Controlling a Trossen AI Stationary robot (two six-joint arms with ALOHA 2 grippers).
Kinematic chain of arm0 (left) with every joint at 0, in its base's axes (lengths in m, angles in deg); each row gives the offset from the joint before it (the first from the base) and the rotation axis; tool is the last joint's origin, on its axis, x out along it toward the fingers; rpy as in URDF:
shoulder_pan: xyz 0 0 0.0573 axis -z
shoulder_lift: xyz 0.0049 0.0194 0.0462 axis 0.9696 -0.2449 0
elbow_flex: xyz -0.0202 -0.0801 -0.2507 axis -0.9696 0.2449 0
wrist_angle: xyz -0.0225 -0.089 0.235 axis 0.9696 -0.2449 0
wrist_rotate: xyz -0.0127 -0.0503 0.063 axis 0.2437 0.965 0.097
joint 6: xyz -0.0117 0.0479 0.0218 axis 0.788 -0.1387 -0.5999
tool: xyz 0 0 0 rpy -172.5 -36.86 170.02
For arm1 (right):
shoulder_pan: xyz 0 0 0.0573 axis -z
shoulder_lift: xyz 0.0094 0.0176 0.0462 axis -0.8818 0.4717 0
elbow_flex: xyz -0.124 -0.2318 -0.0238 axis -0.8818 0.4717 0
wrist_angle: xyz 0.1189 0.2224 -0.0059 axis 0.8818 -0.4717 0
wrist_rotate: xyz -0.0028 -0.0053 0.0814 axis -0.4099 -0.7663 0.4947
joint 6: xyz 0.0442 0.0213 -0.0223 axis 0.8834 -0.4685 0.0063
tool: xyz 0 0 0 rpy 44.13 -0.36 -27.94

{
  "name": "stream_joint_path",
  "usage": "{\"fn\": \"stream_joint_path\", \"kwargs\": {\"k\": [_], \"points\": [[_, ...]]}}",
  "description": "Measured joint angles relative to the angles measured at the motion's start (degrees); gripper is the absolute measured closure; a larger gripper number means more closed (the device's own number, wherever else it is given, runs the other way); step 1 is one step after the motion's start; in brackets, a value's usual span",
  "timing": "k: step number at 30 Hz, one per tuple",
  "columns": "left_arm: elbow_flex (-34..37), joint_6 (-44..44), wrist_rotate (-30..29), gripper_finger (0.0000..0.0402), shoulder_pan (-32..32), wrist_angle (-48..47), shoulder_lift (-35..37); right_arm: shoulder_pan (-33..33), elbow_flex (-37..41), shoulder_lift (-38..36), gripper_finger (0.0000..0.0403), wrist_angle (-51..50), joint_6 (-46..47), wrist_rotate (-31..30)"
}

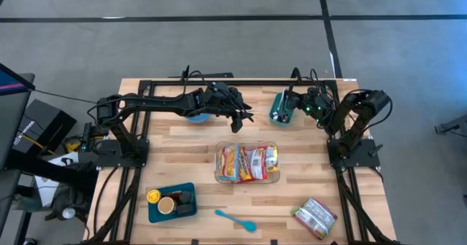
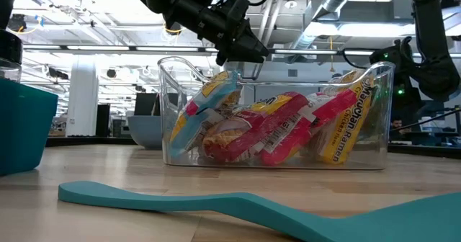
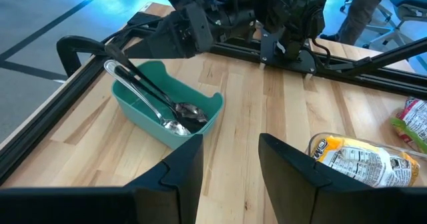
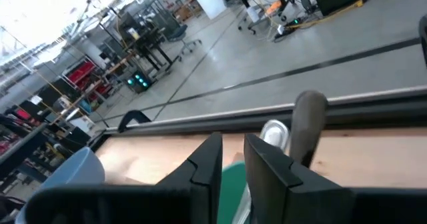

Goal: Pick & Place Food Item
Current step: Put the blue baby spoon into the blue bin

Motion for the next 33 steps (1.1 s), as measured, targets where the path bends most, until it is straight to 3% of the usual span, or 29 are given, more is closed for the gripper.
{"fn": "stream_joint_path", "kwargs": {"k": [10, 16, 21, 29, 33], "points": [[0.0, 0.0, 0.0, 0.0262, 0.0, 0.0, 0.0, 1.1, 0.0, 0.0, 0.0344, 4.3, 0.0, 0.3], [0.0, 0.0, 0.0, 0.0262, 0.0, 0.0, 0.0, 1.1, 0.1, -2.7, 0.0344, 4.8, 0.0, 4.6], [0.0, 0.0, 0.0, 0.0262, 0.0, 0.0, 0.0, 1.1, 0.2, -8.3, 0.035, 4.8, 0.0, 11.3], [0.0, 0.0, 0.0, 0.0262, 0.4, 0.1, 0.0, 0.7, 0.2, -19.5, 0.0397, 4.8, 3.3, 31.4], [0.0, -0.3, 0.0, 0.0262, 2.1, 1.1, 0.0, -1.6, 0.2, -24.1, 0.0396, 3.1, 5.8, 36.4]]}}
